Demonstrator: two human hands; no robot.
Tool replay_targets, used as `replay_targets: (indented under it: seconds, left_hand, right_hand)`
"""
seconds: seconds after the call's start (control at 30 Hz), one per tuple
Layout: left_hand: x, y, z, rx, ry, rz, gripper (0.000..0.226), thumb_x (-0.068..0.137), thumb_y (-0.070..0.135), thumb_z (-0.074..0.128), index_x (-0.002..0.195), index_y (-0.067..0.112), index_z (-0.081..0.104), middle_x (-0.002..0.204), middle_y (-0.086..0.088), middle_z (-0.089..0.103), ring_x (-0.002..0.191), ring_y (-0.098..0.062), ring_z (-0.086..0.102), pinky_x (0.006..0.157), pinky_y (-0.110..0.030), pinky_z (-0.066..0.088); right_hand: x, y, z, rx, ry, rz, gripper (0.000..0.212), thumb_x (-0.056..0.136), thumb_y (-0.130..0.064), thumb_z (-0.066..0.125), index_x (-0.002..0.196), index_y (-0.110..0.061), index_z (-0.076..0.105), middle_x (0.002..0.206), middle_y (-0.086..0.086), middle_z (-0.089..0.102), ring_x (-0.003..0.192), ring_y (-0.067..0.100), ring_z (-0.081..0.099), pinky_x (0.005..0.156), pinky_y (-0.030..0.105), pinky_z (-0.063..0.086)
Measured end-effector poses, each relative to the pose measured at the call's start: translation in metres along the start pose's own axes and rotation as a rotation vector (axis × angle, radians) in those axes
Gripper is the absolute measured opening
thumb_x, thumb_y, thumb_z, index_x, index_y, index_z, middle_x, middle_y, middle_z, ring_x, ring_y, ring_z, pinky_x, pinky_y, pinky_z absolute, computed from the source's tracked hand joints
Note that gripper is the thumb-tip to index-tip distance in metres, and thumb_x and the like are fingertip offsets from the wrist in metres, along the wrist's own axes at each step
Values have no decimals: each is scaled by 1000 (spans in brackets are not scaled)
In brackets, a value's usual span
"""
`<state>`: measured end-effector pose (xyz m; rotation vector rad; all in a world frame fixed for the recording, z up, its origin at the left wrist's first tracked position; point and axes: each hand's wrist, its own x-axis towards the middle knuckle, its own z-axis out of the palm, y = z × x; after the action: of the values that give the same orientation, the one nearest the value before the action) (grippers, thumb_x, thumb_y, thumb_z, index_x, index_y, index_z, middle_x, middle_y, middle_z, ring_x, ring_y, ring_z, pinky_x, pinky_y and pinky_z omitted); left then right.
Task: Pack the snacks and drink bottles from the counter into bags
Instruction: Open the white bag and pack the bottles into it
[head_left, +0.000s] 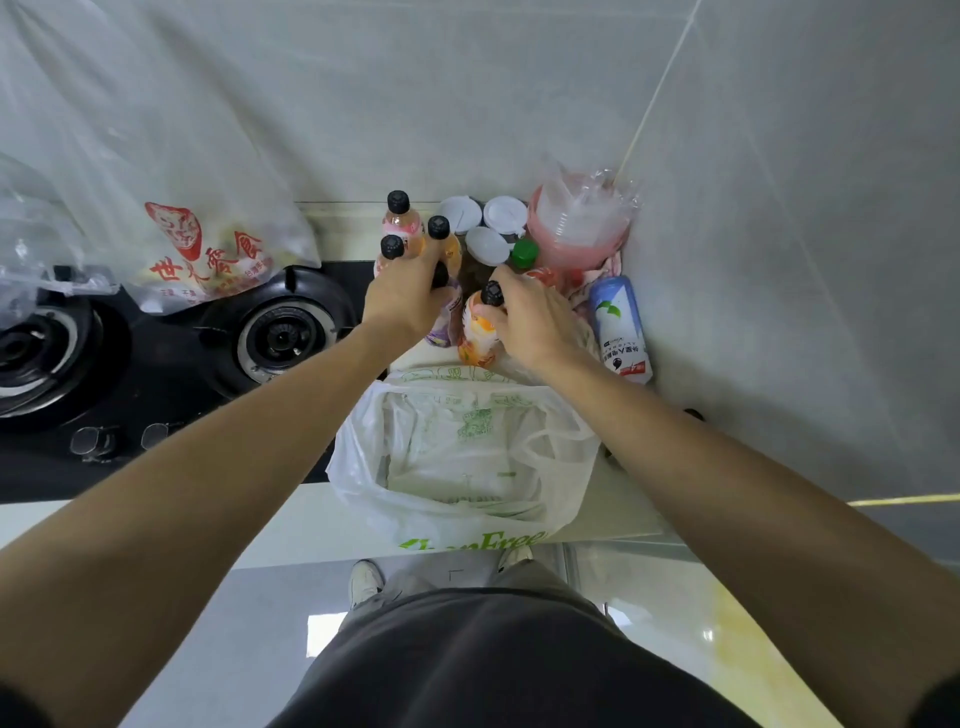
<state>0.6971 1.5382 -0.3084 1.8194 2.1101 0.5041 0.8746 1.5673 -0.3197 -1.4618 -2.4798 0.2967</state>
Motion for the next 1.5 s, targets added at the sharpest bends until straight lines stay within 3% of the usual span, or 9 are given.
replay_targets:
  seconds: [0.1, 0.23, 0.47, 0.63, 0.73, 0.83, 1.13, 1.27, 1.5]
  left_hand:
    - [-11, 1, -19, -76, 87, 51, 22, 92, 27, 63, 111, 19, 54, 95, -5, 62, 91, -35, 60, 66, -39, 41]
    - [-30, 2, -50, -147, 146, 100, 31, 89, 37, 67, 114, 22, 55, 100, -8, 70, 90, -35, 64, 71, -45, 53]
    - [-76, -4, -60, -192, 59, 122, 30, 87, 39, 74, 106, 22, 58, 86, -3, 70, 81, -31, 65, 72, -45, 56]
    - [-108, -17, -35, -178, -29, 121, 27, 88, 37, 75, 106, 24, 61, 88, -3, 71, 85, -32, 67, 72, -45, 57]
    - [-118, -19, -19, -144, -80, 113, 25, 88, 37, 74, 103, 25, 59, 92, -4, 71, 87, -34, 66, 71, -46, 56]
    - [-121, -17, -4, -126, -121, 76, 26, 88, 36, 74, 106, 26, 59, 97, -5, 72, 89, -34, 66, 71, -44, 55]
    - [-115, -16, 16, -156, -118, 13, 25, 88, 31, 73, 106, 22, 57, 96, -8, 72, 87, -34, 65, 73, -46, 56]
    - [-108, -15, 16, -160, -83, 22, 25, 89, 28, 73, 107, 20, 56, 98, -7, 72, 91, -33, 65, 74, -47, 56]
    - [-89, -12, 12, -125, -75, 12, 26, 91, 24, 71, 110, 19, 55, 99, -9, 71, 92, -37, 65, 72, -44, 53]
  right_hand:
    - [-5, 0, -18, 53, 74, -1, 35, 99, -45, 65, 107, -12, 57, 95, 9, 71, 90, 36, 68, 63, 36, 38]
    - [-22, -2, -47, 137, 159, 22, 33, 96, -45, 68, 103, -13, 60, 85, 5, 68, 81, 33, 67, 65, 42, 51]
    - [-73, -16, -47, 152, 141, 23, 31, 94, -46, 68, 100, -17, 61, 77, -3, 60, 77, 29, 63, 66, 40, 49]
    - [-102, -24, -30, 114, 105, 61, 36, 92, -49, 67, 106, -16, 62, 106, 8, 66, 111, 37, 60, 91, 47, 50]
    - [-112, -31, -20, 142, 54, 78, 29, 94, -39, 72, 96, -13, 60, 85, 2, 59, 96, 34, 61, 72, 39, 44]
    - [-113, -33, -5, 158, -4, 104, 29, 96, -39, 70, 96, -13, 57, 79, -2, 54, 82, 31, 62, 60, 34, 33]
    - [-104, -23, 20, 174, -14, 106, 30, 96, -35, 70, 99, -10, 55, 86, 10, 66, 82, 32, 64, 60, 35, 34]
    - [-98, -21, 22, 183, 3, 99, 27, 95, -32, 72, 100, -12, 54, 89, 10, 67, 86, 32, 64, 63, 40, 45]
    - [-82, -16, 25, 161, -15, 93, 26, 97, -29, 69, 106, -11, 53, 97, 12, 67, 93, 34, 64, 66, 33, 31]
